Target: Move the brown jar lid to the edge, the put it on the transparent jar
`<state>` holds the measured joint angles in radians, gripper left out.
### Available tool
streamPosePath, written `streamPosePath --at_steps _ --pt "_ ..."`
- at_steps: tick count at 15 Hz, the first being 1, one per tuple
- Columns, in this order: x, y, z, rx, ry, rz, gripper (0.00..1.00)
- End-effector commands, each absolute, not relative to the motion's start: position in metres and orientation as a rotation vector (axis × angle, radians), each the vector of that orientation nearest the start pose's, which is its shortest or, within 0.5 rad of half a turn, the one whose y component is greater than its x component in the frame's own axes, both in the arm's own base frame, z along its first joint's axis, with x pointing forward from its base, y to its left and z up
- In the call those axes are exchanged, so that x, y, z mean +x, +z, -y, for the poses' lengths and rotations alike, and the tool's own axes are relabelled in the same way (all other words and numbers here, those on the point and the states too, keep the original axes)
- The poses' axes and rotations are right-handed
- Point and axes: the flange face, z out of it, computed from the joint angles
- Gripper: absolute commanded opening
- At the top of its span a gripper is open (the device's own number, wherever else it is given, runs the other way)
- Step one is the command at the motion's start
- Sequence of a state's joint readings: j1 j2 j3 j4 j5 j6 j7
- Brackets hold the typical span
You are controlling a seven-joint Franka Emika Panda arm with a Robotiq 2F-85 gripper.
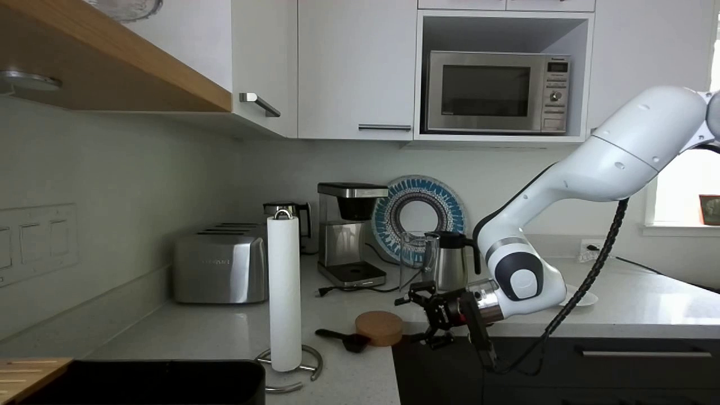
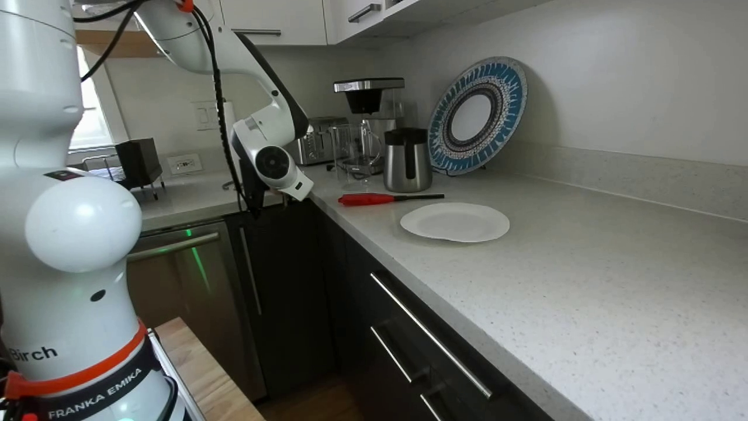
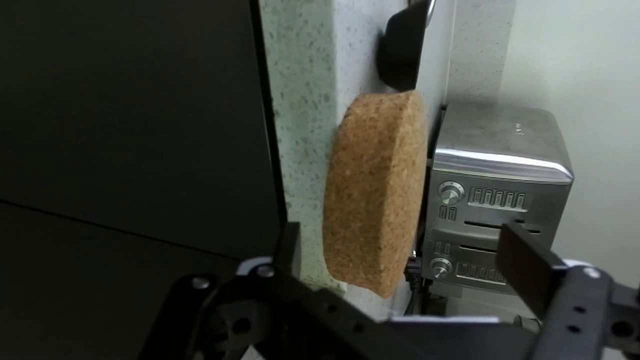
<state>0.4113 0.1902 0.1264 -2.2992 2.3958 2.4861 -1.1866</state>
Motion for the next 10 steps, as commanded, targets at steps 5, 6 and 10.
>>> streamPosePath --at_steps 5,6,10 --pt "0.453 0.250 -0.263 -1.792 -0.428 -0.545 0.79" --pt "0.453 0.248 -0.262 -1.782 -0.425 -0.552 0.76" --pt "0.453 0.243 -0.264 -1.752 -0.412 -0.558 0.88"
